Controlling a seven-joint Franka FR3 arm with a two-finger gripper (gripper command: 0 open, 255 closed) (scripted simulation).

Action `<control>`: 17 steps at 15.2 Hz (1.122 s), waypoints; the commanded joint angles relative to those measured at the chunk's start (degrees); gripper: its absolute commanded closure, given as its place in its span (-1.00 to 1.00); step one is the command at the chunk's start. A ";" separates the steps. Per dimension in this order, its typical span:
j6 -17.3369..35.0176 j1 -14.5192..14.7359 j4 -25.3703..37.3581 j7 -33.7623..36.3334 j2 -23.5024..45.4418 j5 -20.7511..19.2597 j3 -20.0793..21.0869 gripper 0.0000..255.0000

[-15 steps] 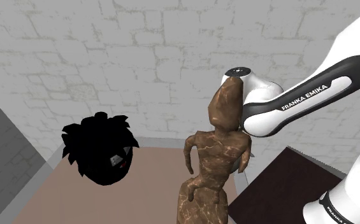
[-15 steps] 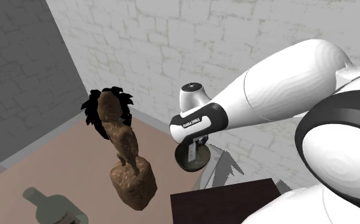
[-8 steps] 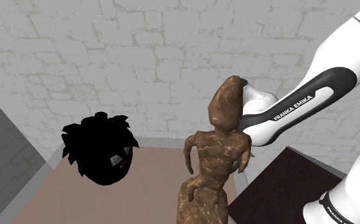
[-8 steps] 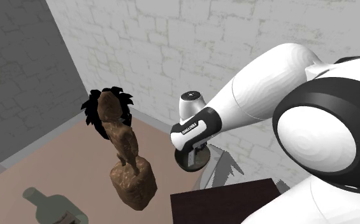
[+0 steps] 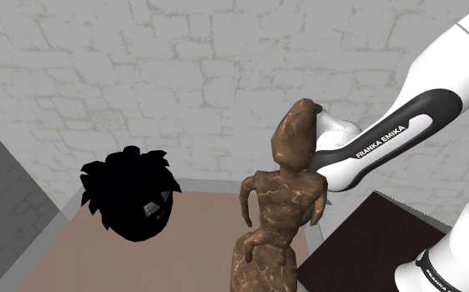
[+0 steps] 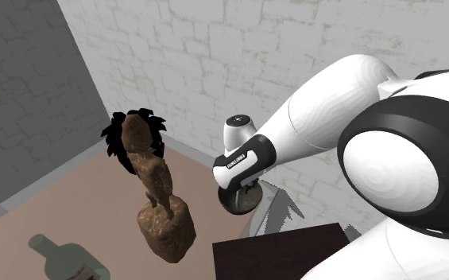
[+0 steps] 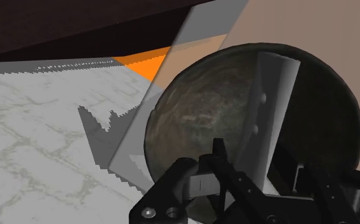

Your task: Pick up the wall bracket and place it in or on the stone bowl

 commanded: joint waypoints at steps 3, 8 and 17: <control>-0.04 -0.01 -0.06 -0.03 0.02 0.01 -0.01 -1.00; -7.06 0.49 1.30 -0.91 -5.67 1.38 0.14 -1.00; -8.91 0.63 1.79 -1.09 -7.03 1.65 0.14 -1.00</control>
